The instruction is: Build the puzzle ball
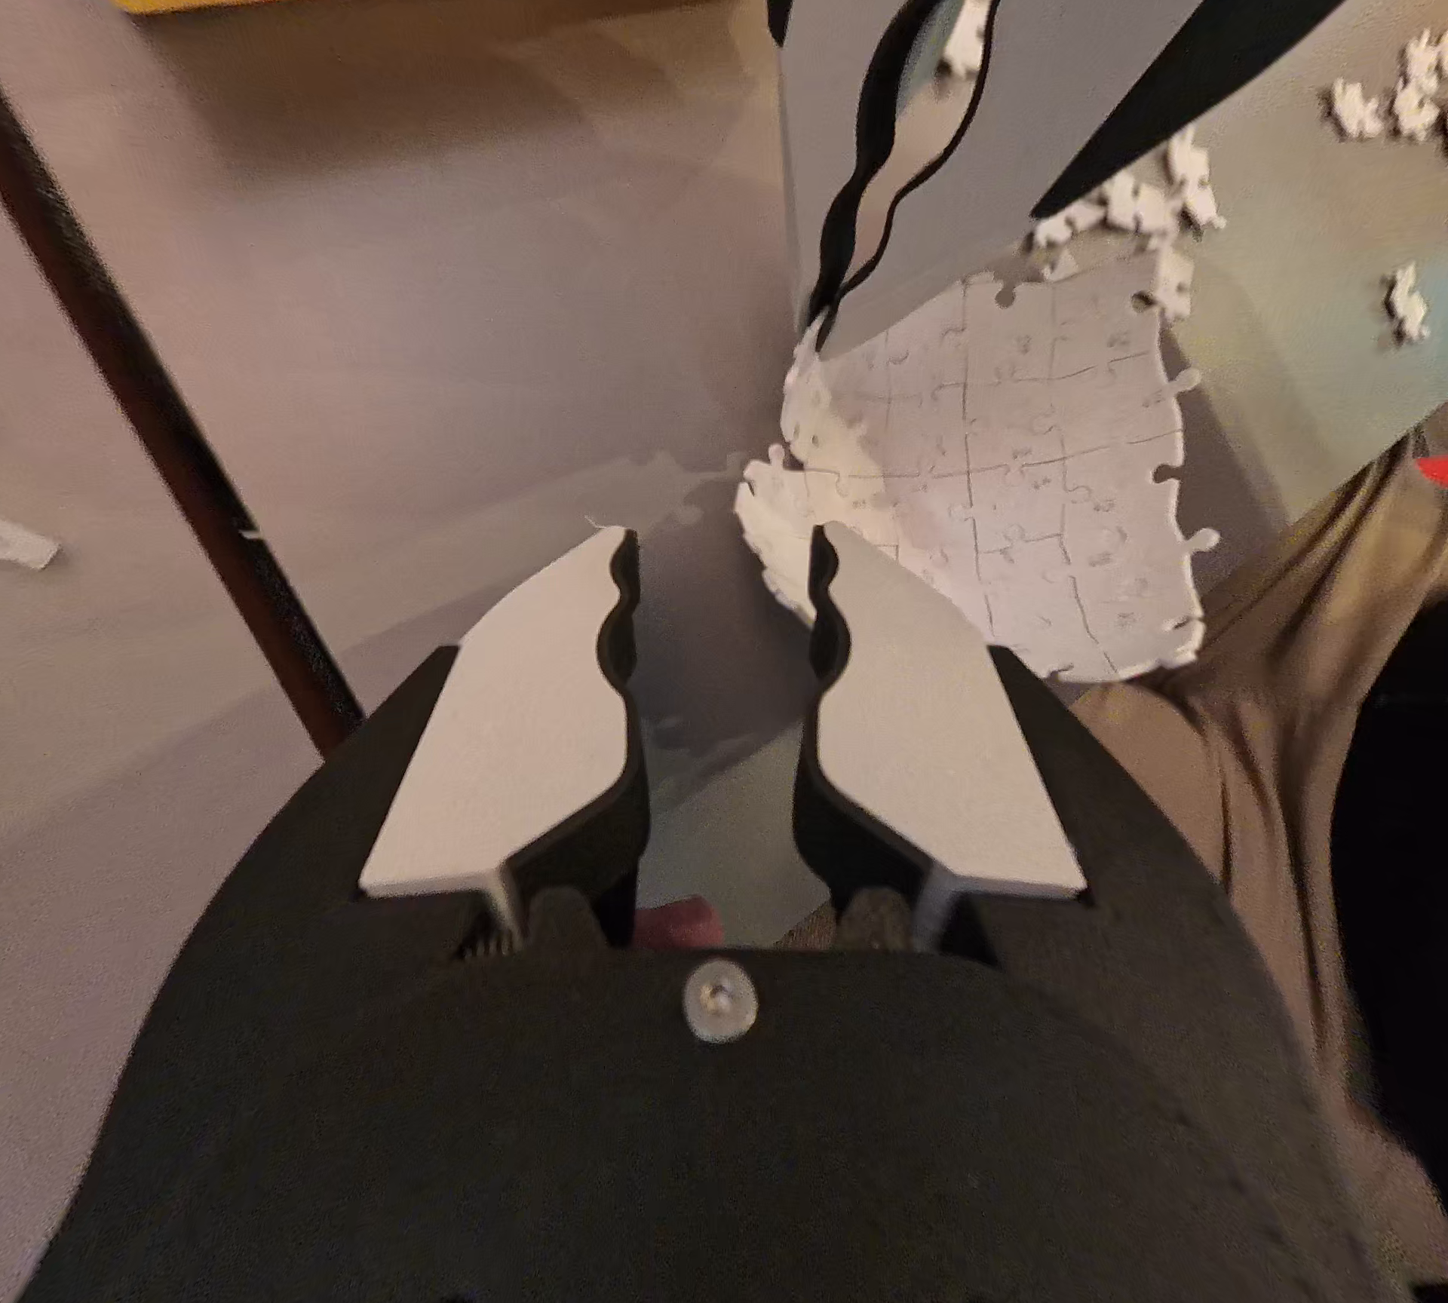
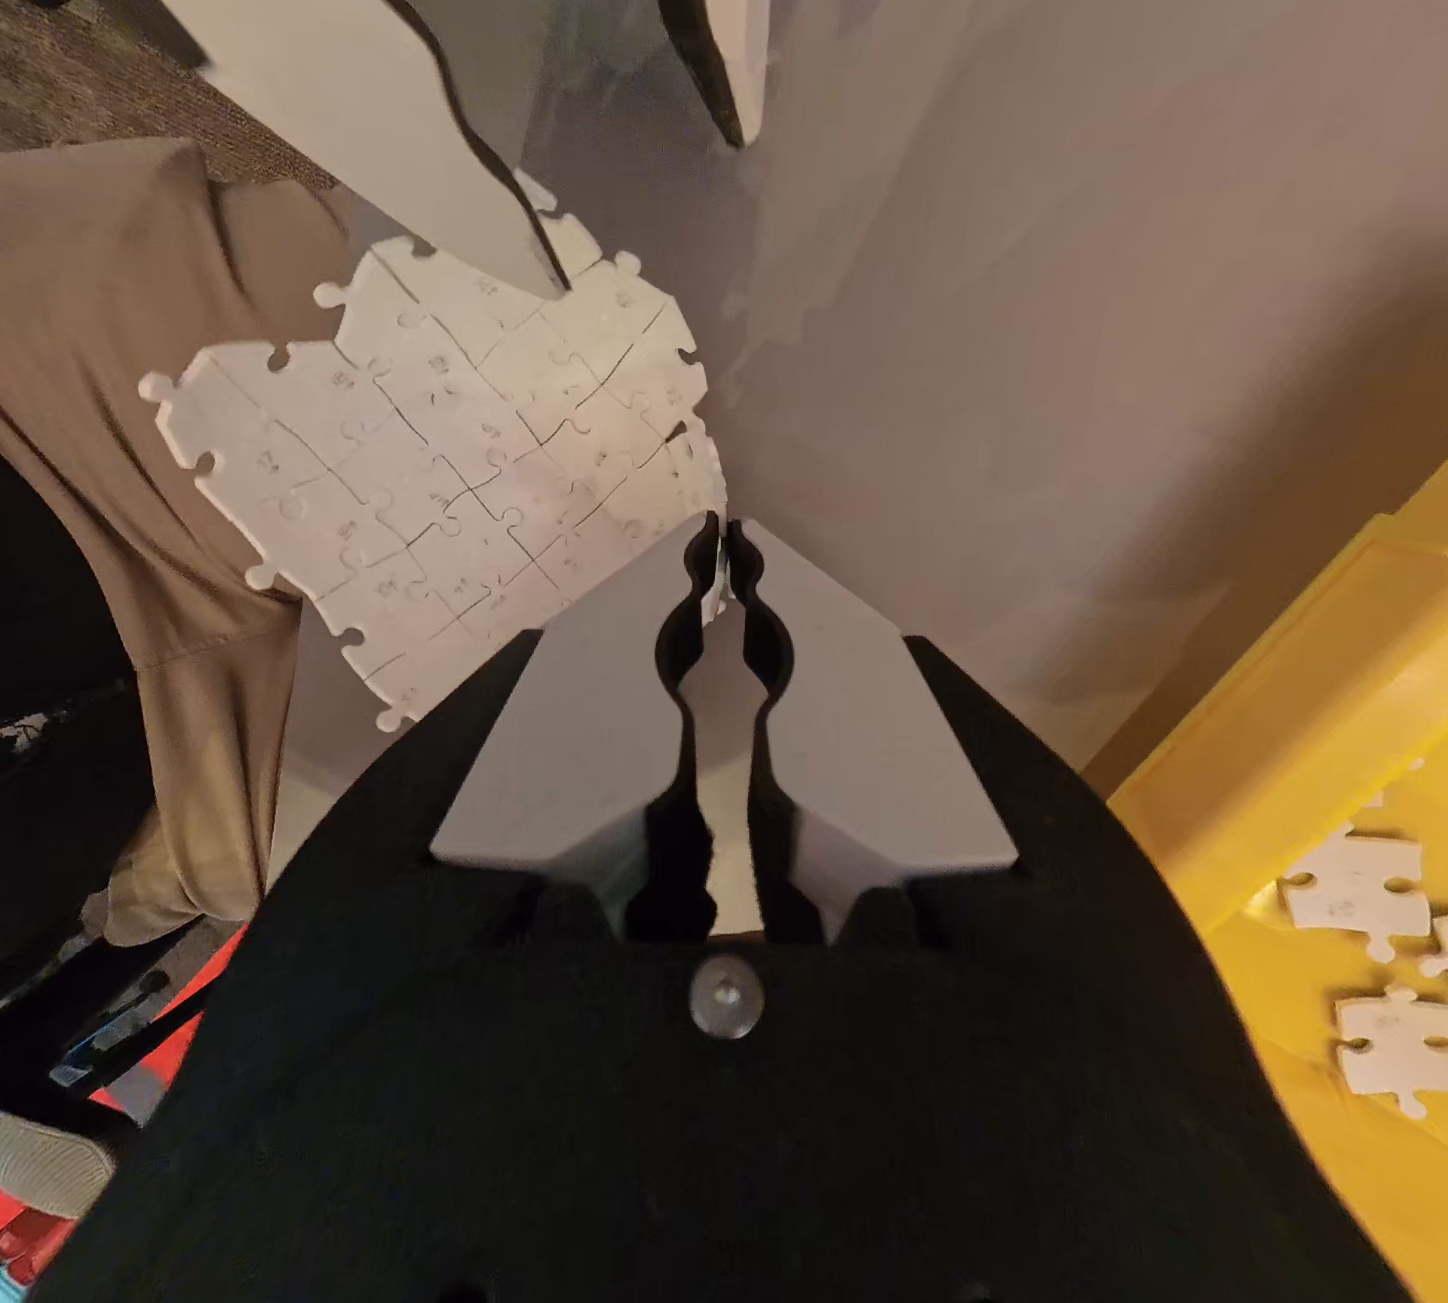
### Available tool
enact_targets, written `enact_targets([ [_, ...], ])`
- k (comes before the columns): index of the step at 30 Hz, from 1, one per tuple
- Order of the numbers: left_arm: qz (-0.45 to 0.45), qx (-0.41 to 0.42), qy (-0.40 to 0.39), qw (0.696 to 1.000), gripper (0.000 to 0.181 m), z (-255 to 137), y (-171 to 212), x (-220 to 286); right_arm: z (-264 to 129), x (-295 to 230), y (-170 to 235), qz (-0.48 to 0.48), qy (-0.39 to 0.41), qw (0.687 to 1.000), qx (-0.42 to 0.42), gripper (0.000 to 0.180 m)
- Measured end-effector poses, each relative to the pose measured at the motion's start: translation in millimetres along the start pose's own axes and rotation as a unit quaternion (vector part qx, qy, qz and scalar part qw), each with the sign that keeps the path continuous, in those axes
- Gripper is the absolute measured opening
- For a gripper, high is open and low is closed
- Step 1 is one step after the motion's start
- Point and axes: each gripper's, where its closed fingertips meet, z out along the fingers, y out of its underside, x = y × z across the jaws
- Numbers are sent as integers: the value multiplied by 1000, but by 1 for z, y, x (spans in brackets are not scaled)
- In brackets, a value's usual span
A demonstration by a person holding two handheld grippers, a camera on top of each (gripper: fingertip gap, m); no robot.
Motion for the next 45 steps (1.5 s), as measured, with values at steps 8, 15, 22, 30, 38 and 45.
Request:
enact_targets([
  [8,-110,70,8,991,51,-24,11,21,1,2,-1,-5,-9,1000,-2,0],
  [15,-169,85,14,982,48,-13,18,26,2,1,-2,-2,-15,1000,7,0],
  [22,-166,58,-2,984,32,4,13,22,2,-2,1,2,-21,1000,8,0],
  [30,-150,37,-12,988,12,10,12,19,3,-2,2,-3,-31,999,0,1],
  [38,-139,29,-19,990,6,13,12,16,6,-3,3,-9,-45,999,-13,2],
  [45,-124,18,-24,992,4,15,10,15,9,-2,7,1,-58,998,-26,5],
])
